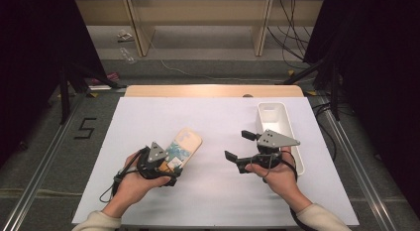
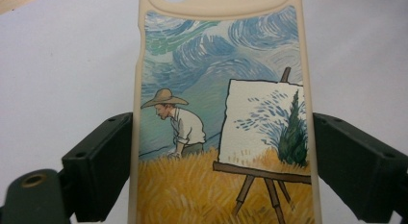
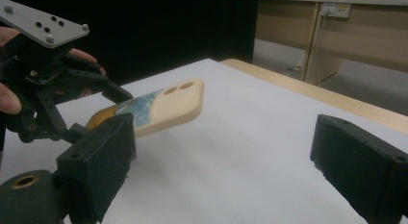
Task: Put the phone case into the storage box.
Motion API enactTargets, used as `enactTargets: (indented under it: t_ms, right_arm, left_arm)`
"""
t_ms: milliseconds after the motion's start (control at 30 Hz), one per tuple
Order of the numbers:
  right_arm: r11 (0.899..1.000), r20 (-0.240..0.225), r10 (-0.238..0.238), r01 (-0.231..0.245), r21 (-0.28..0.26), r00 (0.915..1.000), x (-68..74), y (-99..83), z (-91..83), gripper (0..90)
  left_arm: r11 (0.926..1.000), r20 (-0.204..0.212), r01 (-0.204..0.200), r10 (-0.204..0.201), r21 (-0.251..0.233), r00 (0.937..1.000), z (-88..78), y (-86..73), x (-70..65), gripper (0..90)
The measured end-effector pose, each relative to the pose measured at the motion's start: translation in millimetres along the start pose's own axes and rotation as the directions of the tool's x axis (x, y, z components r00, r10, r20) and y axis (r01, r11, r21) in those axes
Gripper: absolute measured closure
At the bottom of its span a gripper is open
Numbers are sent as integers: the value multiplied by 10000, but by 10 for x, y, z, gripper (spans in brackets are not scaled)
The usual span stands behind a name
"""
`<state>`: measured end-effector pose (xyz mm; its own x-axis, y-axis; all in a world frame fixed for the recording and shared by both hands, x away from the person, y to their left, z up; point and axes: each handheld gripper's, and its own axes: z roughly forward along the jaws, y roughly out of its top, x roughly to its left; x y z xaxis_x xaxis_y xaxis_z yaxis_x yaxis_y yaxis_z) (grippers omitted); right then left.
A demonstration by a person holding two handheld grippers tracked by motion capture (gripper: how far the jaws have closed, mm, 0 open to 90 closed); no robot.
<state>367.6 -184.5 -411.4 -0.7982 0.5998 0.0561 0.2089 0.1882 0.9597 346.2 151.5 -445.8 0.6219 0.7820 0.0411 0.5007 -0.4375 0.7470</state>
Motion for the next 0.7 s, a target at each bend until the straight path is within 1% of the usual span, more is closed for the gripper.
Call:
enactTargets:
  t_ms: [200, 500, 700]
  right_arm:
    - [10000, 0, 47, -47, 15, 10000, -2, 15, 52, 95]
    - [9999, 27, 160, -160, 20, 9999, -17, 21, 108, 95]
    - [9997, 24, 242, -242, 69, 9997, -26, 27, 158, 95]
  left_arm:
    - [9999, 12, -96, 96, -62, 10000, 9, 10, -38, 110]
    - [9995, 150, -277, 279, -126, 9995, 24, 29, -108, 110]
    - [9993, 217, -321, 325, -174, 9992, 34, 39, -152, 110]
